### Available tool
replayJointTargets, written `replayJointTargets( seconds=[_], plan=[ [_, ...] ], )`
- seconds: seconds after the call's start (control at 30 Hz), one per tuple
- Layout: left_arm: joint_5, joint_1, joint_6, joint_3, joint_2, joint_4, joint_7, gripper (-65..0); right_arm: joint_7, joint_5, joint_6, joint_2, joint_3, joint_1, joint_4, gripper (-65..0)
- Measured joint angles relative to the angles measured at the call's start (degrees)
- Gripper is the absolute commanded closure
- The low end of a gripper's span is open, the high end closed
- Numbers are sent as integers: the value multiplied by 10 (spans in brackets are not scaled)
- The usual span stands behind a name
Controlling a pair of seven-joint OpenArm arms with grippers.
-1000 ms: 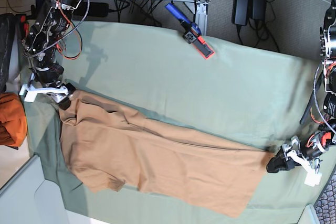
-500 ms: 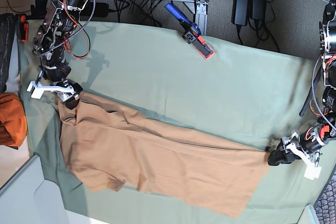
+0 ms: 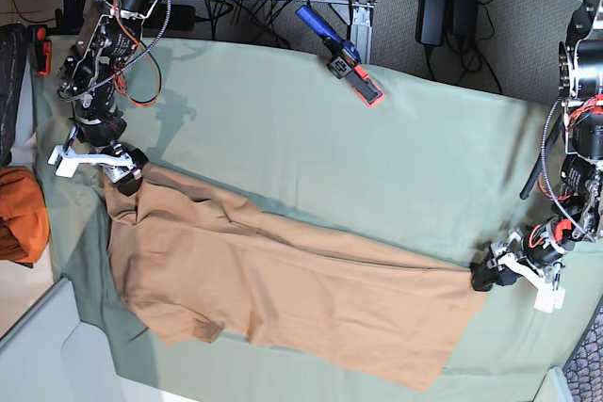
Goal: Fold the T-shirt properly
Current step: 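Pull the grippers apart to stretch the folded shirt flat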
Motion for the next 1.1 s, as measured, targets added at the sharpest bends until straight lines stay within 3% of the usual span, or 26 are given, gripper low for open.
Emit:
replayJointTargets(
  seconds=[0.2, 0.47, 0.53, 0.67, 0.8, 0.83, 1.0, 1.1],
  plan=[
    [-2, -2, 0, 0, 30, 0, -2, -417, -11, 23, 0, 1, 1, 0, 0, -434],
    [-2, -3, 0, 0, 37, 0, -1, -414, -15, 44, 3, 1, 1, 0, 0, -431],
    [-2, -4, 0, 0, 37, 0, 0, -364, -15, 45, 4, 1, 1, 0, 0, -375],
    [4, -3, 0, 0, 38, -1, 15, -154, -28, 49, 5, 0, -4, 0, -2, -128],
    [4, -3, -11, 0, 38, -2, 15, -37, -30, 49, 5, -2, -4, 0, -4, 0],
    [4, -3, -20, 0, 38, -2, 15, 0, -30, 49, 5, -2, -4, 0, -4, 0],
    [-12, -3, -31, 0, 38, -2, 25, 0, -30, 49, 5, -2, -4, 0, -4, 0],
    [-63, -3, -31, 0, 35, -1, 87, 0, -43, 57, 6, -2, -4, 0, -4, 0]
  ],
)
